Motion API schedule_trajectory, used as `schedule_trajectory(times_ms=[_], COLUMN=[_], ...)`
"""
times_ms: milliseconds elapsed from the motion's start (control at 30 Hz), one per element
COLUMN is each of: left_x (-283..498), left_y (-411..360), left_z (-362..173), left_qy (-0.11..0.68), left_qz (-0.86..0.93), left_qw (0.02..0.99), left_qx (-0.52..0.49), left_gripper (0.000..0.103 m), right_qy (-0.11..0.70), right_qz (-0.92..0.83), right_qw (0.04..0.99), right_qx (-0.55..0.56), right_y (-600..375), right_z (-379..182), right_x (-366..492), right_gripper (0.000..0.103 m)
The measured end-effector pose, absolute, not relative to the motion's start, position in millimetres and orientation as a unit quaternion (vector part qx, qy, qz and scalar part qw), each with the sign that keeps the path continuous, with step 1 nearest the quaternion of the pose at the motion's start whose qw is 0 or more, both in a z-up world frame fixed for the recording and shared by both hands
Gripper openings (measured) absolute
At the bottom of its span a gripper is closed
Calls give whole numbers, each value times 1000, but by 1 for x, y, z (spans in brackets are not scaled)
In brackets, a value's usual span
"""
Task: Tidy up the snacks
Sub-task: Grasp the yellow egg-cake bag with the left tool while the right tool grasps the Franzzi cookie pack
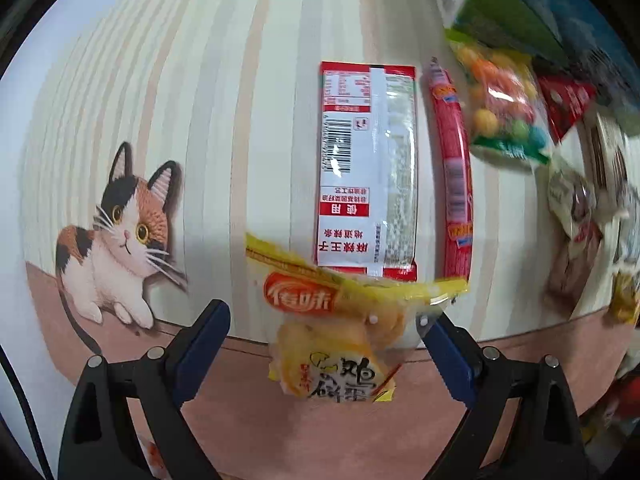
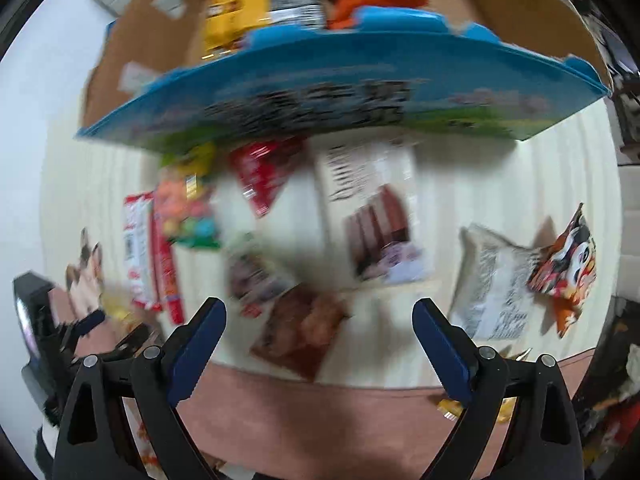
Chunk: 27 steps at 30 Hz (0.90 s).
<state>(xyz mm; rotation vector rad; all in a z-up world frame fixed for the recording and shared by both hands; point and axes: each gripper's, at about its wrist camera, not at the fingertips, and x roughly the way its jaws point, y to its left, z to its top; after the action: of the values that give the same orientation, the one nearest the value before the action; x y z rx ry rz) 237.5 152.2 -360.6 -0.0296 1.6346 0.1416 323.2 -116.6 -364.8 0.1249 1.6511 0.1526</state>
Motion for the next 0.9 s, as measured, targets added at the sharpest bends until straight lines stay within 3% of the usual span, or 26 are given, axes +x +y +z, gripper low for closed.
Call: schedule_trajectory(times_ms=[267,367,400,433,900], left_x=[229,222,220,219,227], left_y=[159,166,167,170,174], left_z=[-379,-386,-388,-390,-400], left_qy=[749,752,752,751,742], left_qz=[74,76,77,78,71], left_qw=[654,647,646,646,656], left_qx=[-75,-102,-108,-114,-119], left_gripper=[95,95,95,95,95], right_qy=[745,746,746,746,782], right_qz=[29,24,22,24,42], right_qw=[663,663,663,664,621], right_qx=[61,59,56,54,16], right_y=[-126,-125,-125,-126,-132], right_z=[-411,-418,-420,-420,-424], right_x=[346,348,347,346,295], right_gripper=[95,79,66,64,64])
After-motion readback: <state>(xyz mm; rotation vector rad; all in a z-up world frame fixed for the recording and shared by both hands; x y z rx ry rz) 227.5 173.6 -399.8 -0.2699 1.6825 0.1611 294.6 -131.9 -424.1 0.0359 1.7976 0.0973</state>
